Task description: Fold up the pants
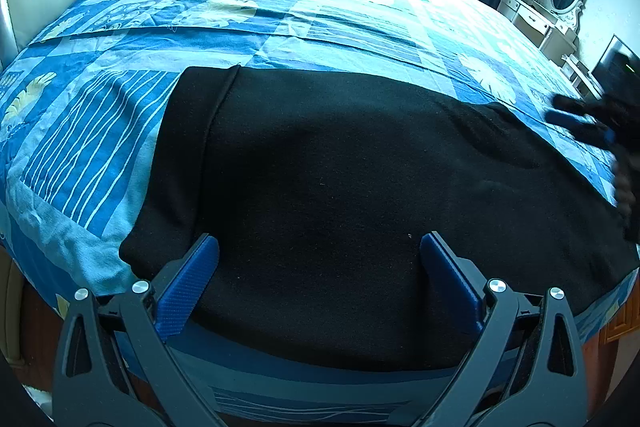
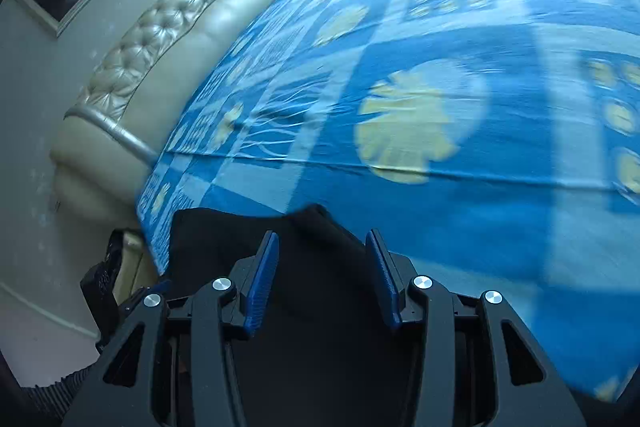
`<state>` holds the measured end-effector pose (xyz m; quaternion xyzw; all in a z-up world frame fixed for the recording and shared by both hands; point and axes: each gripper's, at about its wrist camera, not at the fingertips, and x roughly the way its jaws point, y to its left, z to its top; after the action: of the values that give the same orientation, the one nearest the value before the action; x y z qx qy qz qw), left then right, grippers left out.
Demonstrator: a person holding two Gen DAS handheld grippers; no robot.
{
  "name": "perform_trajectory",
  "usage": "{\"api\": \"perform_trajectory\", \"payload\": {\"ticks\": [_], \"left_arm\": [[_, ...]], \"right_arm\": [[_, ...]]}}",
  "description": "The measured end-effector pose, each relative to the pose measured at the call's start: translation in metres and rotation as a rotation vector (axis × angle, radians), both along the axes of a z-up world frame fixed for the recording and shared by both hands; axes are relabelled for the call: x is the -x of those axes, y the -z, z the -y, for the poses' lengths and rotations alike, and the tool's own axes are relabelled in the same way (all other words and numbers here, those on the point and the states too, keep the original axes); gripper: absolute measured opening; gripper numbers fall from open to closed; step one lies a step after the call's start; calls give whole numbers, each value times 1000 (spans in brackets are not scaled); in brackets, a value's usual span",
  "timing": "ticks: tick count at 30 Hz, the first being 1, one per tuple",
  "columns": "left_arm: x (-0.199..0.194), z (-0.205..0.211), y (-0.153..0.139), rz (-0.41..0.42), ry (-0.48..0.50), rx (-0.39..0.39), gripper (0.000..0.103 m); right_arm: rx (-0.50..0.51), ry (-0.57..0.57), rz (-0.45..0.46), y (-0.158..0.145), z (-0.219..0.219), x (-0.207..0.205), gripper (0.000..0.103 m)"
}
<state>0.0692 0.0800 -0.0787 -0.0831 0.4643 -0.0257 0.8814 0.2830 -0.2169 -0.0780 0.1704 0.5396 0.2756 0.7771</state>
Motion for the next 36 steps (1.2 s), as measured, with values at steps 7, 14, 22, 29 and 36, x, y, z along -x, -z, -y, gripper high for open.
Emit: {"api": "perform_trajectory", "payload": {"ticks": [7,14,22,29,36], "left_arm": [[-2,-1,0,-5,-4,7,101],[-2,-1,1,-5,-8,8,101],[-2,0,2,3,-2,-5,101],[-1,0,2,6,1,-7,101],[-1,0,2,5,1,-7,101]], "right_arm": [[30,-92,-108,33,-25,-27,55],[71,-121,-82,24,-28,-18,11],[95,-76,-101,36,-27,-29,4],[70,-52,-109,42,-26,-29,5],[52,-12,-112,43,-22,-29,5]]}}
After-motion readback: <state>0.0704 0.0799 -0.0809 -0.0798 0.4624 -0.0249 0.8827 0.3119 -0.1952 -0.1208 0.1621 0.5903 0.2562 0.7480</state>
